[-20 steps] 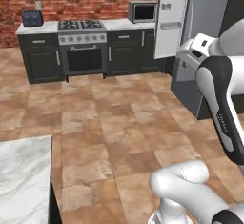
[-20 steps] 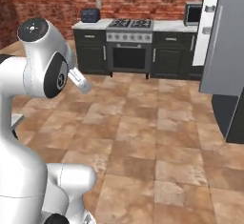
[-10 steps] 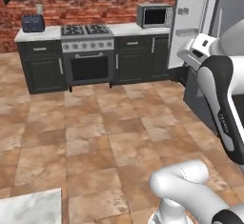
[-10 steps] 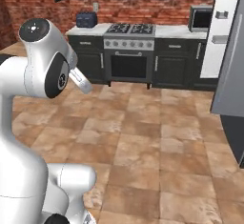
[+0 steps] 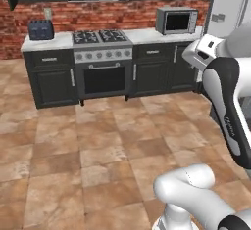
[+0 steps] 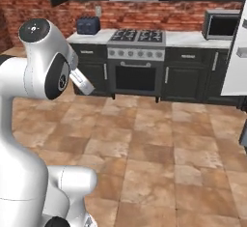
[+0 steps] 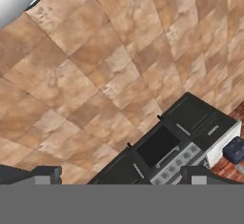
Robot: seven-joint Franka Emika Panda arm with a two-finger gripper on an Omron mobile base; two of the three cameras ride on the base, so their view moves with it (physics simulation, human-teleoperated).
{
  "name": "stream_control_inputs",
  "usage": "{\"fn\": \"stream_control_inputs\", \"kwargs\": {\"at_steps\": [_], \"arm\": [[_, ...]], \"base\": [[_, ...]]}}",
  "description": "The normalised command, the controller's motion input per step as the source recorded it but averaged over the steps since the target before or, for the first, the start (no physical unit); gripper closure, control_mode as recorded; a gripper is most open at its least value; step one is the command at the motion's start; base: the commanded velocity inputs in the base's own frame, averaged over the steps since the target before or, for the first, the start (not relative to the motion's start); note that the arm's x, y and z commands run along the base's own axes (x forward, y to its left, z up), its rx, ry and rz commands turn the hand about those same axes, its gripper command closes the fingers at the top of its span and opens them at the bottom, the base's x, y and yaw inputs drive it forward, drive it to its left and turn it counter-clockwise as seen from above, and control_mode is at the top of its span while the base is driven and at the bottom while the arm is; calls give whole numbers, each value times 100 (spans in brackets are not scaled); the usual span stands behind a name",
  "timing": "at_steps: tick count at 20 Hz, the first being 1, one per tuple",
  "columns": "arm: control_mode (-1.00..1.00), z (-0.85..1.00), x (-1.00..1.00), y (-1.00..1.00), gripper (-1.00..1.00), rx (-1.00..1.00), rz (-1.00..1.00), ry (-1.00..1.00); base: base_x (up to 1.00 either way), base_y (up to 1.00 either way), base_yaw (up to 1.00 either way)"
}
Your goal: There is a bowl on the dining counter. Grab a lemon wedge from the fridge and place it in the bowl. Then get the liquor bottle and glass cup from the cabinet and place them next to the bowl.
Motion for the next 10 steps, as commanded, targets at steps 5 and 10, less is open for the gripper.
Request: {"fn": "stream_control_inputs", "kwargs": {"at_steps": [5,10], "arm": [[100,0,0,0,-100,0,0,0],[100,0,0,0,-100,0,0,0]], "base": [[100,54,0],[100,61,0]]}}
